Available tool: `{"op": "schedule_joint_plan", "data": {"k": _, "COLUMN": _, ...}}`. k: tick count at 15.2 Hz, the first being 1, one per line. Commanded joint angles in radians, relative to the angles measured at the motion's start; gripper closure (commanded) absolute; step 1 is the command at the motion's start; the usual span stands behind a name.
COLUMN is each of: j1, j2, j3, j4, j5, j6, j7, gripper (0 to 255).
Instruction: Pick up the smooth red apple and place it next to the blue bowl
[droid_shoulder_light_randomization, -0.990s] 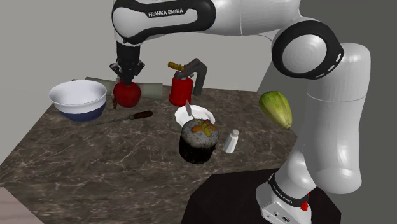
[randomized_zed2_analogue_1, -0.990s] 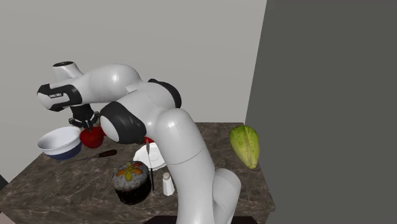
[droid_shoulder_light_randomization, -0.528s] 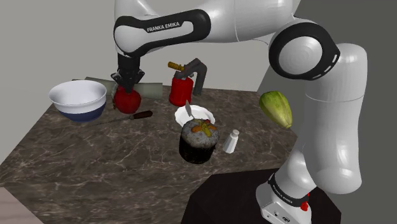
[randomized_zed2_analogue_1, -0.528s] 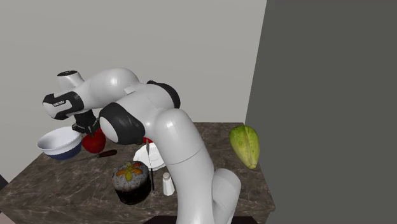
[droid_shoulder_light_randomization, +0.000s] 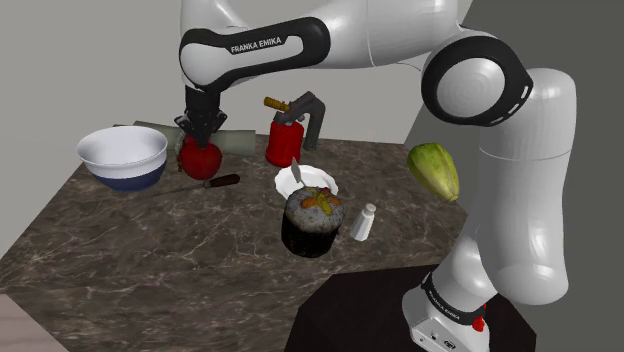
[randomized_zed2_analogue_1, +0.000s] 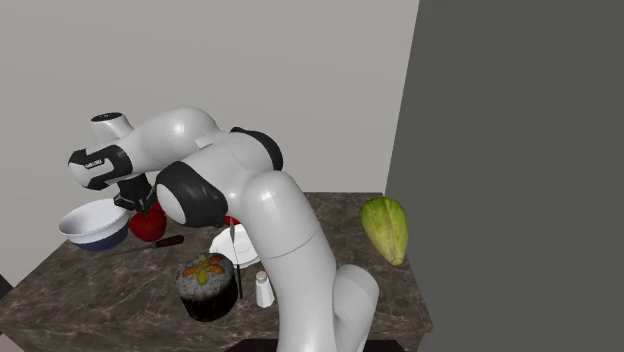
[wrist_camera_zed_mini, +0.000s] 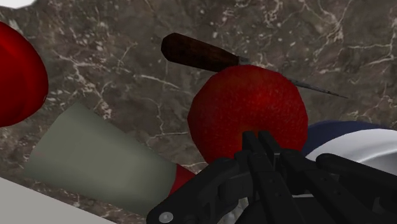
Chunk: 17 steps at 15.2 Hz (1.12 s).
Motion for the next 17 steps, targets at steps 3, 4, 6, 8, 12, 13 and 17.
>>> {"op": "schedule_joint_plan", "data": {"k": 3, "j1": 0.0, "j2": 0.002, "j3": 0.0, "j4": -0.002, "j5": 0.0, "j6": 0.0, "j7": -0.001, "gripper": 0}}
{"op": "schedule_joint_plan", "data": {"k": 4, "j1": 0.0, "j2": 0.002, "j3": 0.0, "j4": -0.002, "j5": 0.0, "j6": 0.0, "j7": 0.0, "gripper": 0}}
{"op": "schedule_joint_plan", "data": {"k": 6, "j1": 0.0, "j2": 0.001, "j3": 0.0, "j4": -0.003, "j5": 0.0, "j6": 0.0, "j7": 0.0, "gripper": 0}}
{"op": "schedule_joint_plan", "data": {"k": 8, "j1": 0.001, "j2": -0.027, "j3": 0.0, "j4": 0.021, "j5": 0.0, "j6": -0.052, "j7": 0.0, "gripper": 0}}
{"op": "schedule_joint_plan", "data": {"k": 12, "j1": 0.002, "j2": -0.048, "j3": 0.0, "j4": 0.049, "j5": -0.001, "j6": -0.101, "j7": 0.0, "gripper": 0}}
{"op": "schedule_joint_plan", "data": {"k": 13, "j1": 0.002, "j2": -0.048, "j3": 0.0, "j4": 0.049, "j5": -0.001, "j6": -0.101, "j7": 0.0, "gripper": 0}}
{"op": "schedule_joint_plan", "data": {"k": 17, "j1": 0.002, "j2": -0.048, "j3": 0.0, "j4": 0.049, "j5": -0.001, "j6": -0.101, "j7": 0.0, "gripper": 0}}
